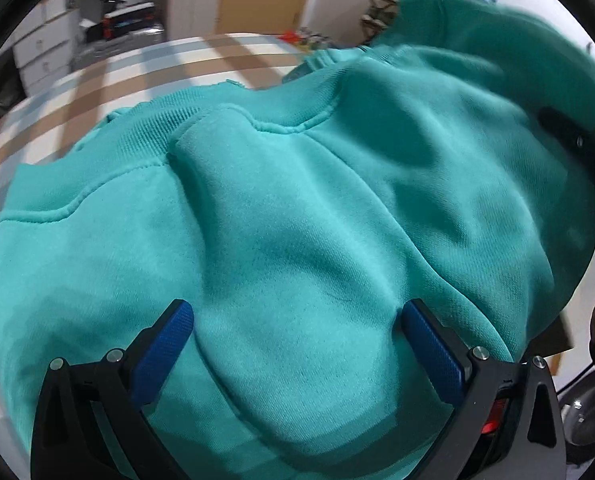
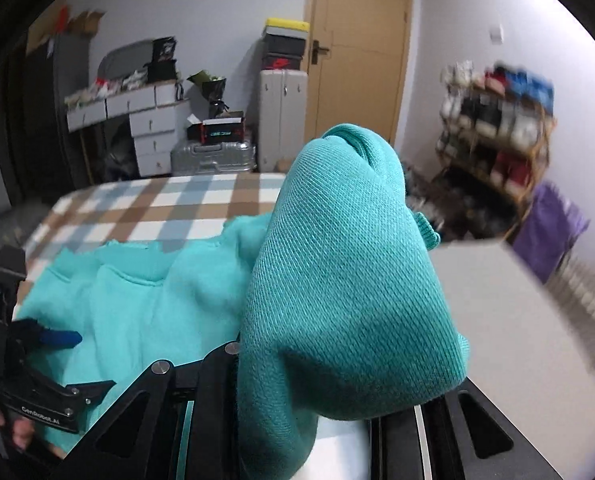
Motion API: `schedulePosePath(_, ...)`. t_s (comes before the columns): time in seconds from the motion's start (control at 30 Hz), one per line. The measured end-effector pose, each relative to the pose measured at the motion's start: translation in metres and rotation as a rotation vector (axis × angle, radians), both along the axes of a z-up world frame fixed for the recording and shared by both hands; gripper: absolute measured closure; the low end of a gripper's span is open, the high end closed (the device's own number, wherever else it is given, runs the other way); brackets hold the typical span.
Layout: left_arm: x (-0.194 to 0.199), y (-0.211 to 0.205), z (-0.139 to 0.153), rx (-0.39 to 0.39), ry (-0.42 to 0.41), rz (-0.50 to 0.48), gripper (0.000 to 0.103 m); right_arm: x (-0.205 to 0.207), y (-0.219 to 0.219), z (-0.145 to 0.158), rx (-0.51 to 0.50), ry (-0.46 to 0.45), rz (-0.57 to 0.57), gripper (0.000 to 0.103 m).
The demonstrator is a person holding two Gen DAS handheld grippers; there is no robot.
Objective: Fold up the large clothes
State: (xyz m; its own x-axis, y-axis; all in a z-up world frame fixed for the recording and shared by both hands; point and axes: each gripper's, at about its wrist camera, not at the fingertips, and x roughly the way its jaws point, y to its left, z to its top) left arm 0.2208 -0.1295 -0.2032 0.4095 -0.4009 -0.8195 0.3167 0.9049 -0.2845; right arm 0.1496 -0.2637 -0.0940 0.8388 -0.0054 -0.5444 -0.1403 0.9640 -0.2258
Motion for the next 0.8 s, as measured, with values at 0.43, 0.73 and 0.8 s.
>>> schedulePosePath(0.43,-0.013,0.194,0.039,-0.253,0.010,0.117,0.012,-0.107,0.211,-0.077,-0.625,-0.174,0.525,0.082)
schedulePosePath(0.73,-0.042,0.268,0.026,-0.287,0.061,0.217,0.012,-0.112,0.230,-0.131,-0.545,-0.011,0.444,0.076)
schedulePosePath(0.8,-0.051,0.266,0.043,-0.347,0.011,0.222,0.012,-0.112,0.234,-0.131,-0.532,0.004,0.424,0.074)
